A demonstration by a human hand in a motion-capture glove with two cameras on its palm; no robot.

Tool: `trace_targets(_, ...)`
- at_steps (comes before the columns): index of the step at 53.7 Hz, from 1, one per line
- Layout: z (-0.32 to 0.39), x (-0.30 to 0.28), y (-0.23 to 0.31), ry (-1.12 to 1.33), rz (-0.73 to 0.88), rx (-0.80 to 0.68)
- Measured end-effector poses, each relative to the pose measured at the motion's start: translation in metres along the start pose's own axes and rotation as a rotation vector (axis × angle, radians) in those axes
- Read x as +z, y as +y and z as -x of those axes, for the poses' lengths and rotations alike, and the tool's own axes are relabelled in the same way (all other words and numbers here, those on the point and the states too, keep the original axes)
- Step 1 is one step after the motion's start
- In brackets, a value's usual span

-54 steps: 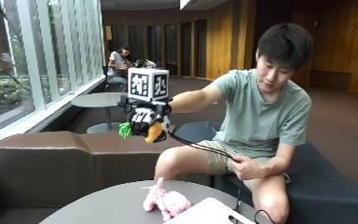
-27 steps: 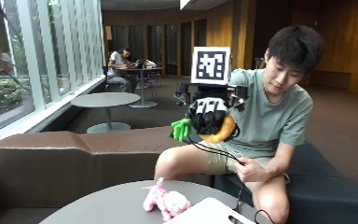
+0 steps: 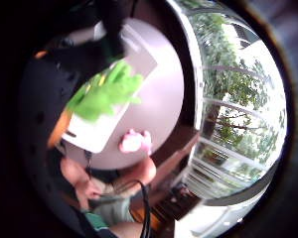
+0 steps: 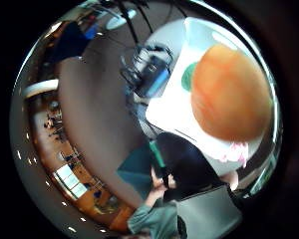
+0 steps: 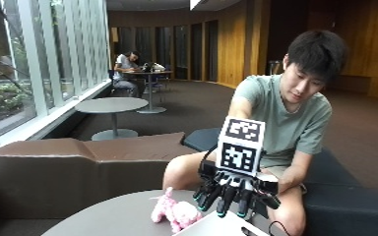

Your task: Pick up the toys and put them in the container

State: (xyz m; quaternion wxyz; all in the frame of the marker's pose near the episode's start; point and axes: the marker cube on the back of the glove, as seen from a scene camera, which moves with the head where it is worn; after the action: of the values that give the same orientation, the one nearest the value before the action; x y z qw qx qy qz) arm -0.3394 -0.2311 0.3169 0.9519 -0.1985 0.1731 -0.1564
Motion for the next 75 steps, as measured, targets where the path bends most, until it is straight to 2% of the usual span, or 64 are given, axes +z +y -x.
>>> trace_targets(10, -0.032, -0.029, 0.019, -0.032, -0.077, 0.016)
trace_targets(19, -0.095, -0.069, 0.059, -0.023, -0.144, 0.070)
trace_targets(28, -0.170, -0.099, 0.103, 0.044, -0.316, 0.194)
trace_targets(33, -0.204, -0.087, 0.122, 0.023, -0.272, 0.217)
trace_targets(40, -0.236, -0.031, 0.139, -0.030, -0.172, 0.198)
trace_targets(50, -0.254, 0.070, 0.132, -0.084, -0.103, 0.184)
trace_targets(57, -0.245, 0.169, 0.130, -0.187, 0.010, 0.150)
trace_targets(66, -0.219, 0.281, 0.135, -0.209, 0.295, 0.088)
trace_targets(70, -0.218, 0.319, 0.145, -0.140, 0.303, 0.092)
trace_targets(75, -0.219, 0.352, 0.151, -0.037, 0.165, 0.130)
